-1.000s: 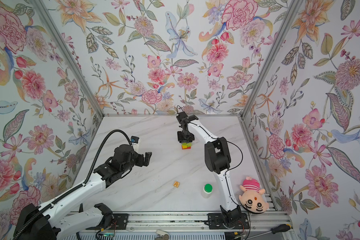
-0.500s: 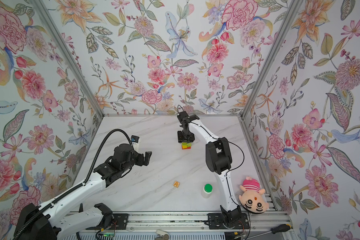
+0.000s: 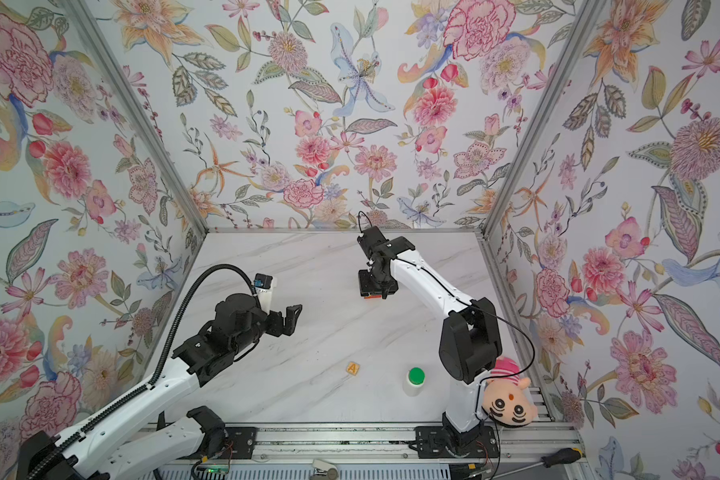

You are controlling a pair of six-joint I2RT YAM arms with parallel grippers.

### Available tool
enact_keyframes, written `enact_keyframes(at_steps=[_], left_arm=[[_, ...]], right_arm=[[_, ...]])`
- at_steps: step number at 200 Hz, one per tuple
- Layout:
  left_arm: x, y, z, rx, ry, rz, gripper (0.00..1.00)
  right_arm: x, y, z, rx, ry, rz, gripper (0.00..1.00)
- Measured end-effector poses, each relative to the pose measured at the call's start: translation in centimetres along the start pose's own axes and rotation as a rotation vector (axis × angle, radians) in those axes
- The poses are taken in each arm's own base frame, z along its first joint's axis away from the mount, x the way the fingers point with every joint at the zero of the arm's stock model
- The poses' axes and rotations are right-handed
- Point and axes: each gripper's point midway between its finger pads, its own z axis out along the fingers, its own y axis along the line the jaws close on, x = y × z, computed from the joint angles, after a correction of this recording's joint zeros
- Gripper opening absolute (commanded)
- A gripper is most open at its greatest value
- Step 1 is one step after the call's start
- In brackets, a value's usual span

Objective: Build the wood block tower
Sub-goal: 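Swing the open right gripper toward the robot over the wooden 'A' cube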

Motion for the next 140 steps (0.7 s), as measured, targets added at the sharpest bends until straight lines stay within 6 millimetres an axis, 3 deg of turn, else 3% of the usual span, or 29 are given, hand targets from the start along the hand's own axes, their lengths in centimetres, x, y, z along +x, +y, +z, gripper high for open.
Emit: enact_keyframes(at_steps=[27, 68, 90, 140], left_arm=[[3.0, -1.9, -1.3, 0.068, 0.023, -0.008, 0.99], [8.0, -2.7, -3.0, 0.109, 0.074, -0.071, 0.99], [9.6, -3.4, -3.9, 0.133, 0.096, -0.096, 0.99], [10.6, -4.8, -5.0, 0.148, 0.104, -0.125, 0.99]], right_arm=[[4.8, 1.2, 0.6, 0.012, 0.054, -0.045, 0.54], [11.5, 2.5, 1.0, -0.015, 0.100, -0.085, 0.56], [13.3, 3.4, 1.1, -0.029, 0.102, -0.088, 0.57], [16.3, 5.7, 2.4, -0.018, 0.121, -0.053, 0.69]])
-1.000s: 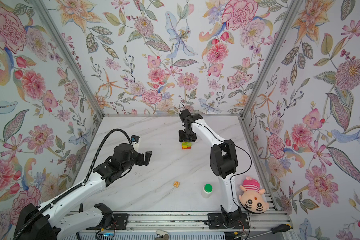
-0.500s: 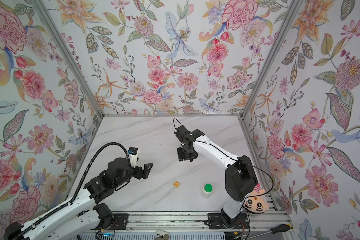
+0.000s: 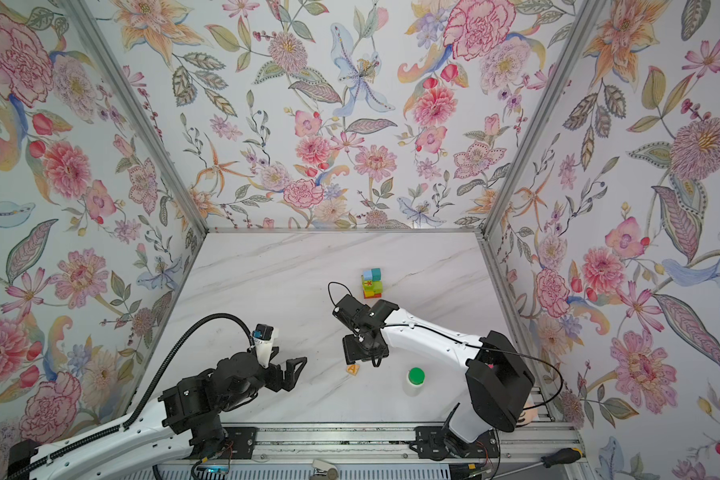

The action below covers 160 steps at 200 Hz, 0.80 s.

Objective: Build the wood block tower
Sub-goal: 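Swing the open right gripper toward the robot over the wooden 'A' cube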

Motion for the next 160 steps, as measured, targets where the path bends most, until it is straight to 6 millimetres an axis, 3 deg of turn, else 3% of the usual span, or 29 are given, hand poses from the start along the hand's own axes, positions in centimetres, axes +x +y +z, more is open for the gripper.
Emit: enact_keyframes(at_steps=[36, 76, 120, 160], left_arm=[[0.2, -0.1, -0.1, -0.013, -0.005, -0.012, 0.99], [0.2, 0.3, -0.2, -0.033, -0.008, -0.010, 0.99], [0.6, 0.8, -0.2, -0.052, 0.006, 0.000, 0.99], [1.0, 1.1, -0.3, -0.067, 0.022, 0.010, 0.99]], right_arm=[[1.0, 1.5, 1.1, 0.026, -0.004, 0.076, 0.67], [1.5, 1.5, 2.5, 0.074, 0.003, 0.171, 0.55], [1.1, 1.6, 2.9, 0.074, -0.011, 0.233, 0.55], [1.1, 1.9, 4.5, 0.075, -0.001, 0.260, 0.55]])
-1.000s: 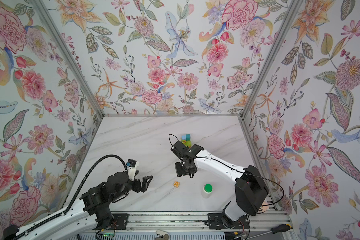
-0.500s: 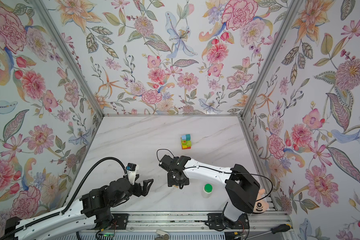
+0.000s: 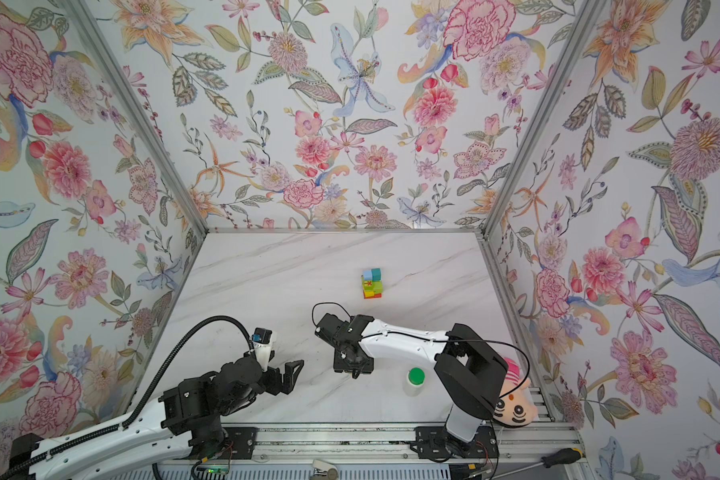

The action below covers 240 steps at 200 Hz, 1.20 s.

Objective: Build the wood block tower
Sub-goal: 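Swing the open right gripper toward the robot over the wooden 'A' cube, then lower the right gripper and close it on the 'A' cube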

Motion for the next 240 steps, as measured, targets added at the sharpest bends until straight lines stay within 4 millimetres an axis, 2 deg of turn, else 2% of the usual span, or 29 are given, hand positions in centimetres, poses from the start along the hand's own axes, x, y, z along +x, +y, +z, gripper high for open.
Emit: enact_keyframes(at_steps=[54, 105, 161, 240], left_arm=[[-0.2, 0.0, -0.1, -0.010, 0.006, 0.015, 0.99], [-0.5, 0.2, -0.3, -0.024, -0.003, 0.017, 0.99], [-0.5, 0.2, -0.2, -0.027, -0.001, 0.025, 0.99], [-0.6, 0.2, 0.1, -0.048, 0.008, 0.057, 0.99]], right_arm=[[-0.3, 0.1, 0.8, -0.001, 0.004, 0.023, 0.49], [0.1, 0.0, 2.2, 0.015, 0.036, 0.027, 0.46], [0.4, -0.3, 2.7, 0.027, 0.048, 0.027, 0.40], [-0.3, -0.5, 2.9, 0.015, 0.064, 0.013, 0.45]])
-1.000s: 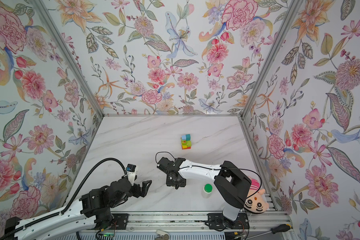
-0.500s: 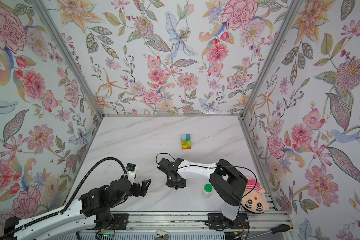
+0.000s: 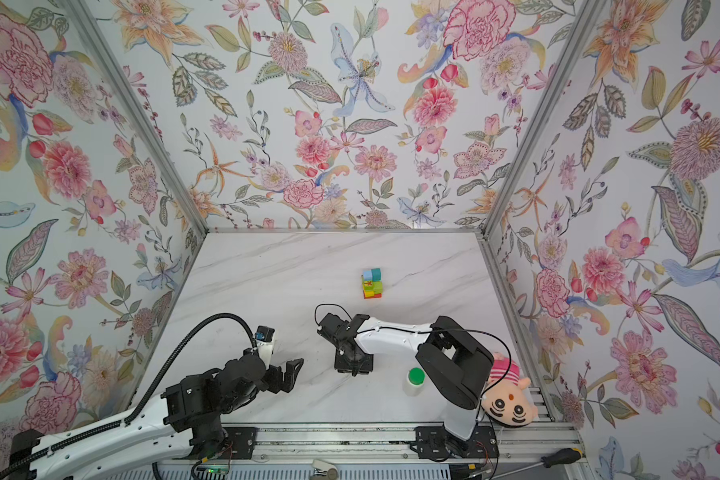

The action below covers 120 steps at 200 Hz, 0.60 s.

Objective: Build the wood block tower
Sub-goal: 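Lower the right gripper and close it on the 'A' cube, then lift the 'A' cube and carry it toward the tower with the right gripper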

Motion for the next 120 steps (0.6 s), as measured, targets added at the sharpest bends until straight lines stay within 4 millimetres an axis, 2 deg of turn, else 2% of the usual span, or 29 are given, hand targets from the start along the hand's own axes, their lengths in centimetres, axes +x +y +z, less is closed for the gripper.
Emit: enact_keyframes(at_steps=[72, 120], left_arm=[[-0.2, -0.2, 0.7, -0.019, 0.004, 0.021, 0.99], [-0.5, -0.4, 0.7, -0.017, -0.004, 0.024, 0.99]], right_arm=[[-1.2, 1.0, 0.1, -0.021, 0.008, -0.036, 0.43], [-1.1, 1.1, 0.1, -0.030, 0.018, -0.054, 0.44]])
